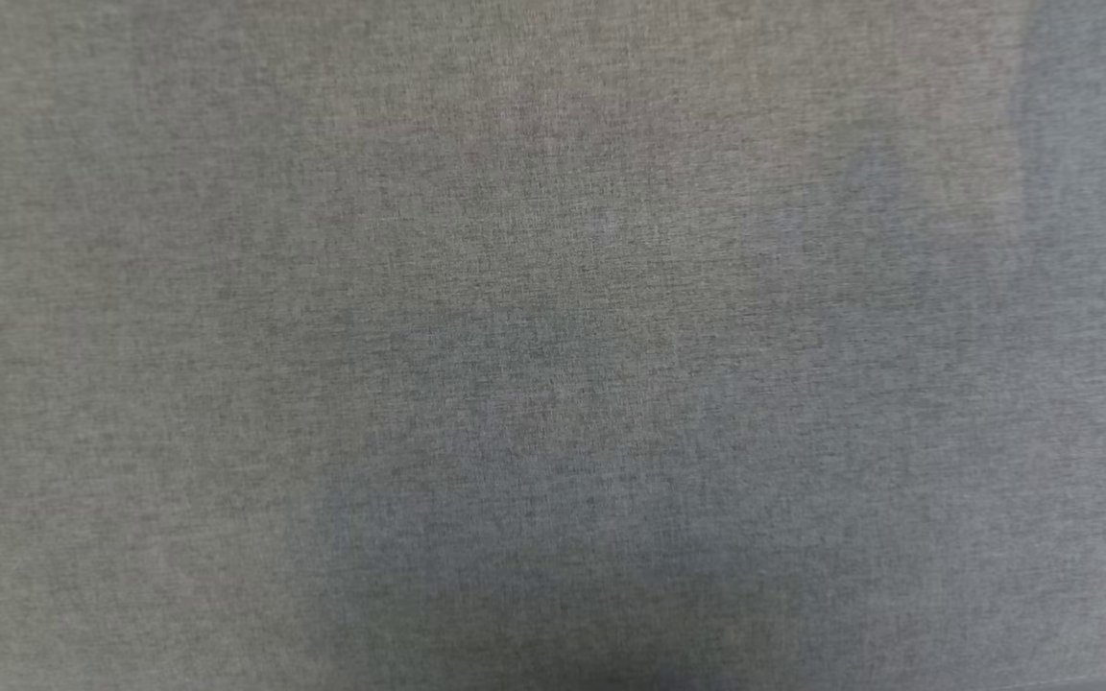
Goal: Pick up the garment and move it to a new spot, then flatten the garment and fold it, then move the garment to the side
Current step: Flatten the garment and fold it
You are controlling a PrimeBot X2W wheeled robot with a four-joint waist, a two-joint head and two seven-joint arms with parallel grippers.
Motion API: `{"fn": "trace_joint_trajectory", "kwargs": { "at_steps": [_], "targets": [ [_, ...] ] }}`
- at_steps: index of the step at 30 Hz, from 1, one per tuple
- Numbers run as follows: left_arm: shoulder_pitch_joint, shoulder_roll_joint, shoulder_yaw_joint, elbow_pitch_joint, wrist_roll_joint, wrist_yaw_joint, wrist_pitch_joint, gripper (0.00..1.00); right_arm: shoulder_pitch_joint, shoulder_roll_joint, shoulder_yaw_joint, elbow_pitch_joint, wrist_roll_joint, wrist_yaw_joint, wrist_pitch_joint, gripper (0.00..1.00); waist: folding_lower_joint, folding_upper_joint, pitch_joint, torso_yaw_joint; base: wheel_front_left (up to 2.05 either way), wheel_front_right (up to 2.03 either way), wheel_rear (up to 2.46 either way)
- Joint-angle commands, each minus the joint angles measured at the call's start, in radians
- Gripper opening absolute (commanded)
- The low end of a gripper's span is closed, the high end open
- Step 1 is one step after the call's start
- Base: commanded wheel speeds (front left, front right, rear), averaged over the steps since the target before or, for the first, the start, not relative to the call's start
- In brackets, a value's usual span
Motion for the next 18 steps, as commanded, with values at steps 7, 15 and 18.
{"fn": "trace_joint_trajectory", "kwargs": {
  "at_steps": [7, 15, 18],
  "targets": [
    [0.045, -0.034, -0.022, 0.131, -0.023, -0.011, -0.120, 0.00, -0.016, 0.005, 0.038, 0.127, -0.030, -0.009, -0.103, 0.00, -0.0003, 0.0000, 0.057, 0.049, 0.00, 0.00, 0.00],
    [0.284, -0.092, -0.020, 0.057, -0.091, -0.018, -0.137, 0.00, 0.073, -0.004, 0.122, 0.200, -0.024, -0.009, -0.189, 0.00, -0.0003, 0.0000, 0.038, 0.085, 0.00, 0.00, 0.00],
    [0.417, -0.119, -0.009, -0.015, -0.106, -0.018, -0.137, 0.00, 0.132, -0.008, 0.164, 0.208, -0.006, -0.009, -0.218, 0.00, -0.0003, 0.0000, 0.007, 0.098, 0.00, 0.00, 0.00]
  ]
}}
